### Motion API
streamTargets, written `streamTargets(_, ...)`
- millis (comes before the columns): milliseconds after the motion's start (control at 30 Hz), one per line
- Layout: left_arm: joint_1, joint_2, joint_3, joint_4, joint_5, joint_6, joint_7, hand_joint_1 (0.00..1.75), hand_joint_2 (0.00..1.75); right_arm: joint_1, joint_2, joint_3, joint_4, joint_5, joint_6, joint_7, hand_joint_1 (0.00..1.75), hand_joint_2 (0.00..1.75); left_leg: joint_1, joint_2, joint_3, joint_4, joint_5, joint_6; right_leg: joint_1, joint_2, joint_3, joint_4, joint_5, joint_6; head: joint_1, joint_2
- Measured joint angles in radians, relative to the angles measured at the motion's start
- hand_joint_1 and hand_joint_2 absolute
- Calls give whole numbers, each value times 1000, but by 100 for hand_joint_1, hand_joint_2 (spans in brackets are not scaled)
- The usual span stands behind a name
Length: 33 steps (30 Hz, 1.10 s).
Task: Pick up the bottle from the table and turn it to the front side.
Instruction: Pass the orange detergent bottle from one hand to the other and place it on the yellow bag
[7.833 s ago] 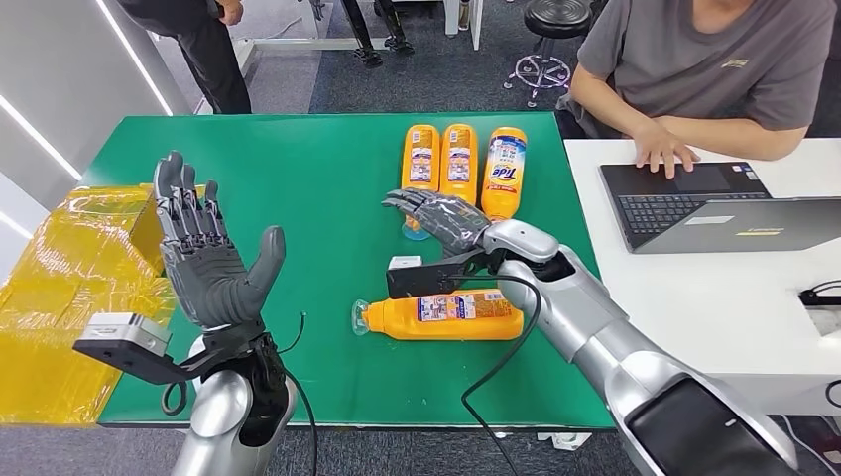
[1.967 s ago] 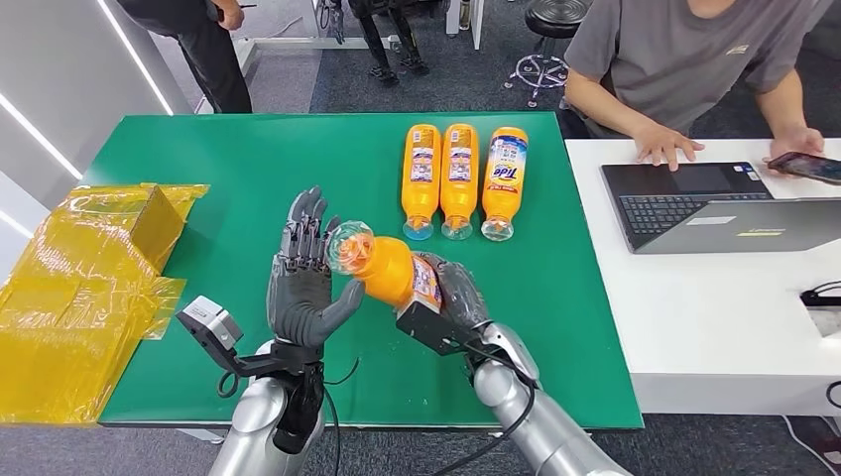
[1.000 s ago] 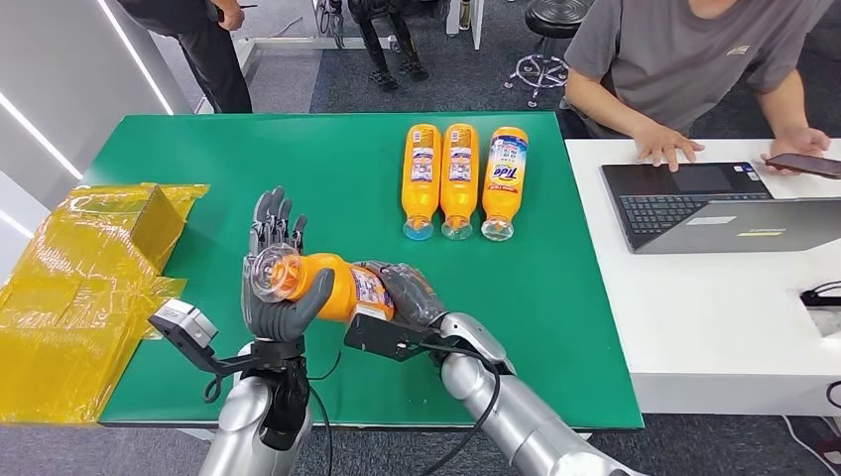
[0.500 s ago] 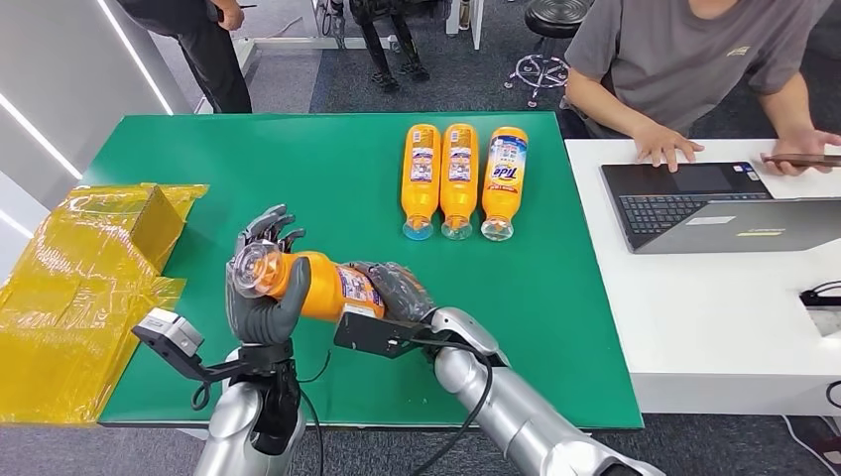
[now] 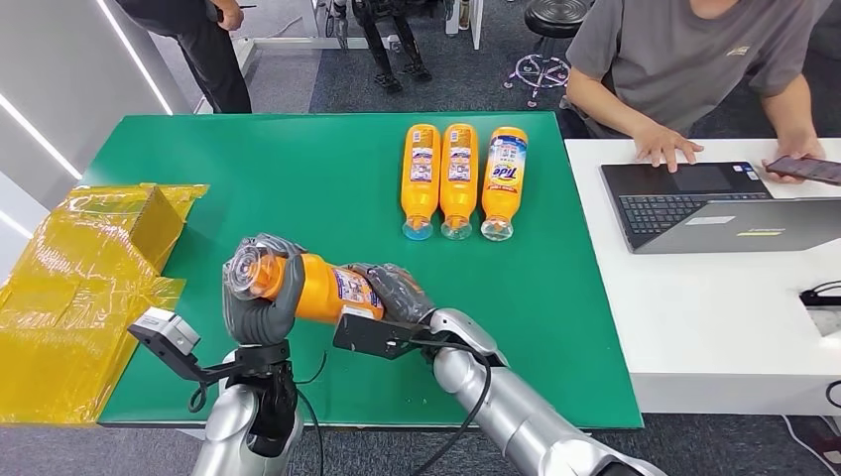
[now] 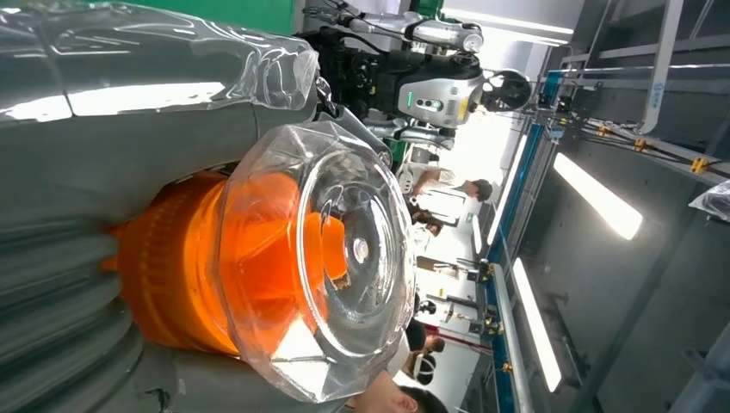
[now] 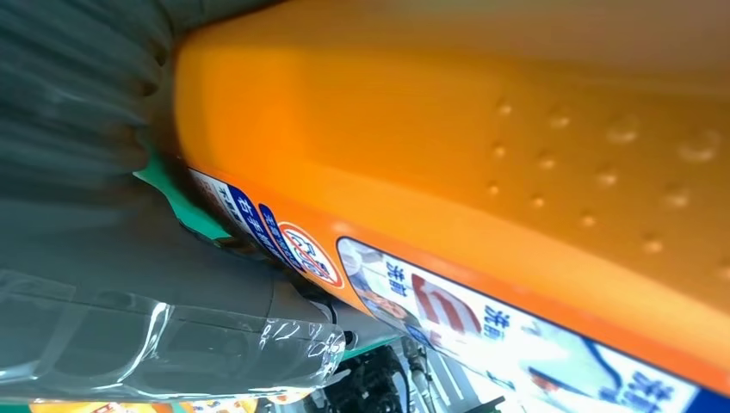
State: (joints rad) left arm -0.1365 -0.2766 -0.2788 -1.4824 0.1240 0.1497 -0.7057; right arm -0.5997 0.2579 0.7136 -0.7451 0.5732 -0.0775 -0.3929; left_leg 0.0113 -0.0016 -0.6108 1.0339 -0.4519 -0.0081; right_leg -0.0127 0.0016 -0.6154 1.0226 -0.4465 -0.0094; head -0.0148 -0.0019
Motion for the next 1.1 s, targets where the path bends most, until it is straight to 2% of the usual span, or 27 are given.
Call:
streamTargets(67, 5, 0, 1, -6, 0, -2, 0, 175, 175, -1, 0, 4, 4, -3, -5, -3, 175, 175, 0, 0, 0, 0, 0, 0, 0, 0, 0, 0, 0, 0, 0, 0)
streamTargets(100, 7, 0, 2, -9, 0, -2, 0, 175, 175, -1, 0, 7, 5, -4, -8, -3, 150, 175, 0, 0, 0, 0, 0, 0, 0, 0, 0, 0, 0, 0, 0, 0)
streamTargets(200, 12, 0, 6, -20, -2, -2, 0, 175, 175, -4, 2, 16, 9, -1, -30, -3, 19, 175, 0, 0, 0, 0, 0, 0, 0, 0, 0, 0, 0, 0, 0, 0)
streamTargets(233, 13, 0, 7, -24, -2, -2, 0, 175, 175, -4, 2, 19, 10, 6, -48, -3, 0, 175, 0, 0, 0, 0, 0, 0, 0, 0, 0, 0, 0, 0, 0, 0)
streamTargets(400, 17, 1, 16, -45, 4, -4, 2, 175, 175, 13, 1, 33, 10, 52, -183, -12, 0, 175, 0, 0, 0, 0, 0, 0, 0, 0, 0, 0, 0, 0, 0, 0)
streamTargets(500, 20, 1, 23, -57, 7, -9, 2, 175, 175, 39, -8, 32, -1, 32, -219, -41, 0, 175, 0, 0, 0, 0, 0, 0, 0, 0, 0, 0, 0, 0, 0, 0)
streamTargets(633, 24, 0, 38, -69, 3, -18, 2, 175, 175, 108, -30, 5, -44, -86, -213, -129, 0, 175, 0, 0, 0, 0, 0, 0, 0, 0, 0, -1, 0, 0, 0, 0)
streamTargets(833, 28, 0, 57, -72, -1, -30, 3, 175, 175, 258, -62, -78, -185, -269, -264, -277, 0, 175, 0, 0, 0, 0, -1, 0, 0, 0, -1, -1, -1, 0, 0, 0)
streamTargets(1100, 15, -1, 66, -72, -48, -22, 3, 175, 175, 388, -102, -117, -443, -381, -362, -306, 0, 175, 0, 1, 0, 0, -1, 0, 0, 1, -1, -1, -1, 0, 0, 0)
